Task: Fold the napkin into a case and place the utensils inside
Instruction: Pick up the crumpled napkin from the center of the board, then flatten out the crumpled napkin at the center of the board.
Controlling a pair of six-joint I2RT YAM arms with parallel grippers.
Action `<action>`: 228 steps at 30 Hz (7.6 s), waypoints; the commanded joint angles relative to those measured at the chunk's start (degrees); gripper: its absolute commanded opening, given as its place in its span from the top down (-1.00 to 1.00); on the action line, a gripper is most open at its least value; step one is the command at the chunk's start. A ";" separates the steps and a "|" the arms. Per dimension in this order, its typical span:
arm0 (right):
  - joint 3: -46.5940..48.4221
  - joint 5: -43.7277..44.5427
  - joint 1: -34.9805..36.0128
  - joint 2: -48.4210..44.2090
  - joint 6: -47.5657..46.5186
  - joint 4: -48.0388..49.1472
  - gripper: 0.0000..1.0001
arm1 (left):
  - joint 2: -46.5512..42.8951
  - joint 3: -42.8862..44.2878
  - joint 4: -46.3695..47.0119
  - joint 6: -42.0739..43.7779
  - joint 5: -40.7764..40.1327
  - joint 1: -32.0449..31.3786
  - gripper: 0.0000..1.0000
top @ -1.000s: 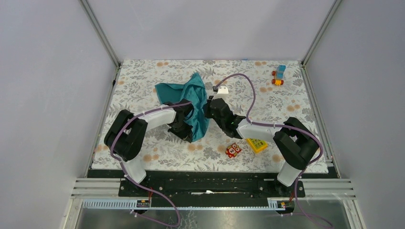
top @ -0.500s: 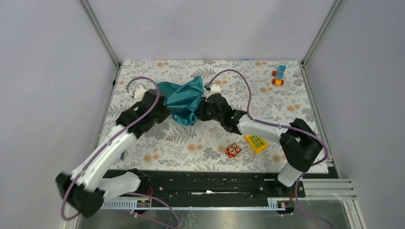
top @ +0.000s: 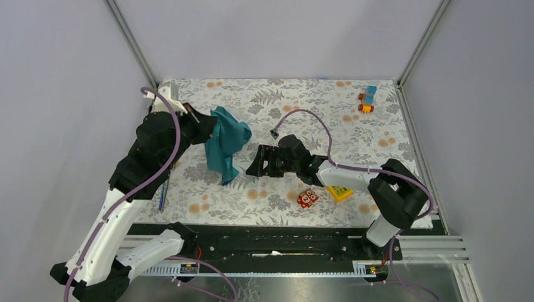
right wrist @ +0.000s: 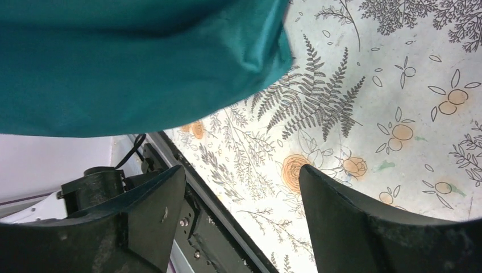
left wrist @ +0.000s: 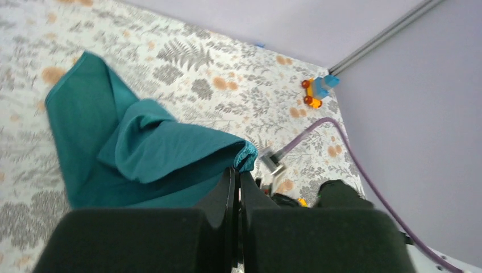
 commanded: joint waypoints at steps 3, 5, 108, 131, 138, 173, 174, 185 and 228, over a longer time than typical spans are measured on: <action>4.89 1.97 -0.16 4.18 0.99 -2.58 -0.61 | 2.84 9.20 4.45 7.47 5.49 0.00 1.00; 5.52 4.19 0.48 6.64 8.07 -2.60 -0.57 | 3.15 9.47 4.92 7.39 5.91 0.01 1.00; 63.57 38.63 -17.67 3.27 -73.59 -27.71 1.00 | 35.21 32.65 47.30 2.37 23.68 28.91 1.00; -2.16 1.93 1.36 -6.18 -38.91 -27.05 0.91 | -5.42 -43.00 -1.83 -23.13 -4.97 33.57 1.00; -1.89 -2.77 1.36 -8.32 -34.97 -28.86 0.34 | -4.35 -39.55 -10.44 -31.23 -11.58 33.65 0.44; 20.85 18.71 -34.88 11.04 -17.18 -31.58 -0.80 | 71.05 -3.41 57.70 -25.23 25.44 21.94 -0.71; 21.33 18.24 -35.23 11.96 -16.90 -31.54 -0.80 | 71.95 -3.15 58.13 -26.30 25.34 22.91 -0.72; 33.37 7.95 -35.61 27.12 -15.40 -28.57 -0.62 | 82.48 7.54 59.04 -27.42 29.93 30.04 -0.77; 53.80 18.92 -32.23 42.18 -25.56 -35.71 0.28 | 39.64 -5.16 30.97 -8.81 44.10 32.71 -0.97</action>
